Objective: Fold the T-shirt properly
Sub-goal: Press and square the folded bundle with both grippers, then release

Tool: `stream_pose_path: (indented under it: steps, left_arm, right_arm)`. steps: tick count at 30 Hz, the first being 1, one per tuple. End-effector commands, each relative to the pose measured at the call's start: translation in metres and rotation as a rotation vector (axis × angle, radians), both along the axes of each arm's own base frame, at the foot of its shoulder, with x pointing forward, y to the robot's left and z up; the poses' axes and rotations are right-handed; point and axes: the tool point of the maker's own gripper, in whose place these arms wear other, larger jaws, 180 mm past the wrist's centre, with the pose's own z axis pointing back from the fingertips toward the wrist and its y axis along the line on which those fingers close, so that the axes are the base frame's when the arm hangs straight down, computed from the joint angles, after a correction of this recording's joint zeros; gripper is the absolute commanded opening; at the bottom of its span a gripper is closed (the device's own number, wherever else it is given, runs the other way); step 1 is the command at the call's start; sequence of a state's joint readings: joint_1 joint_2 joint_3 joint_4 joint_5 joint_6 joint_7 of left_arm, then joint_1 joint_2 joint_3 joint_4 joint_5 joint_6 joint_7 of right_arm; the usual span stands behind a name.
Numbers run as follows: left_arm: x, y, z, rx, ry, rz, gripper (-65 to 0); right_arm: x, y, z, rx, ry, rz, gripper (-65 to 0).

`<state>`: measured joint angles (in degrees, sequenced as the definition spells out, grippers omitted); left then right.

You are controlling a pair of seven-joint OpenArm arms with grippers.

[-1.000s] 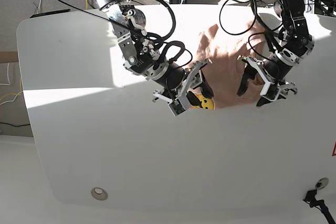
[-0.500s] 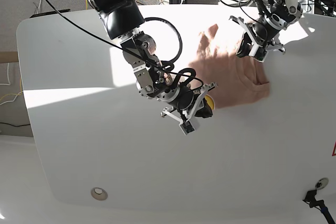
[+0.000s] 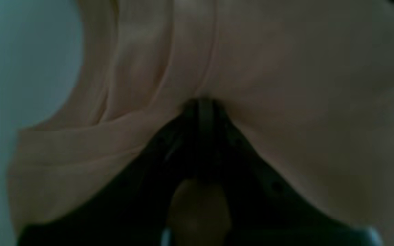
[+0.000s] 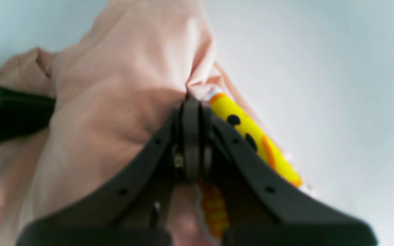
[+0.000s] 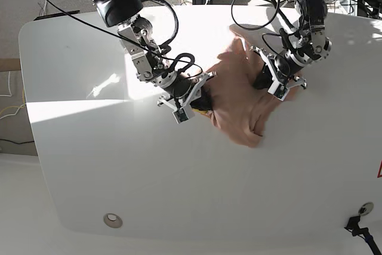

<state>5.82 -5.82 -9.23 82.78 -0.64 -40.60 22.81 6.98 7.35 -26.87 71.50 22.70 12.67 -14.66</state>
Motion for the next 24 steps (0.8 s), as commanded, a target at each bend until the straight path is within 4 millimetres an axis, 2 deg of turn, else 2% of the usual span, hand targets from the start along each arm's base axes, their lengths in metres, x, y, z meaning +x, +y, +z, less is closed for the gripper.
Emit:
stream_pose_path:
  steps: [1,5,7,11,14,17,19,24]
  left_arm:
    - [0.002,0.006,-0.017,0.085,0.066,-0.017,-65.0]
    - [0.052,0.004,0.005,0.073,0.001,-0.015,-65.0]
    - [0.071,0.004,0.019,0.071,-0.037,-0.012,-65.0]
    - [0.086,0.004,0.054,0.084,-0.138,-0.014,-65.0]
    - [0.075,0.011,0.072,0.127,-0.199,-0.025,-65.0]
    - [0.06,0.012,0.082,0.144,-0.232,-0.031,-65.0]
    - [0.046,0.026,0.086,0.144,-0.248,0.02,-65.0]
    - [0.019,0.038,0.102,-0.017,-0.398,0.15,-65.0]
  right_arm:
    - [-0.003,-0.009,0.014,-0.021,-0.039,0.026,-65.0]
    - [-0.031,-0.019,0.016,-0.027,-0.044,0.045,-65.0]
    - [-0.04,-0.022,0.019,-0.029,-0.05,0.052,-65.0]
    - [-0.039,-0.025,0.036,-0.034,-0.101,0.058,-65.0]
    - [-0.025,-0.033,0.056,-0.047,-0.16,0.026,-65.0]
    - [-0.011,-0.034,0.072,-0.048,-0.207,0.024,-65.0]
    - [-0.002,-0.034,0.08,-0.049,-0.233,0.024,-65.0]
    - [0.011,-0.039,0.09,-0.126,-0.33,0.018,-65.0]
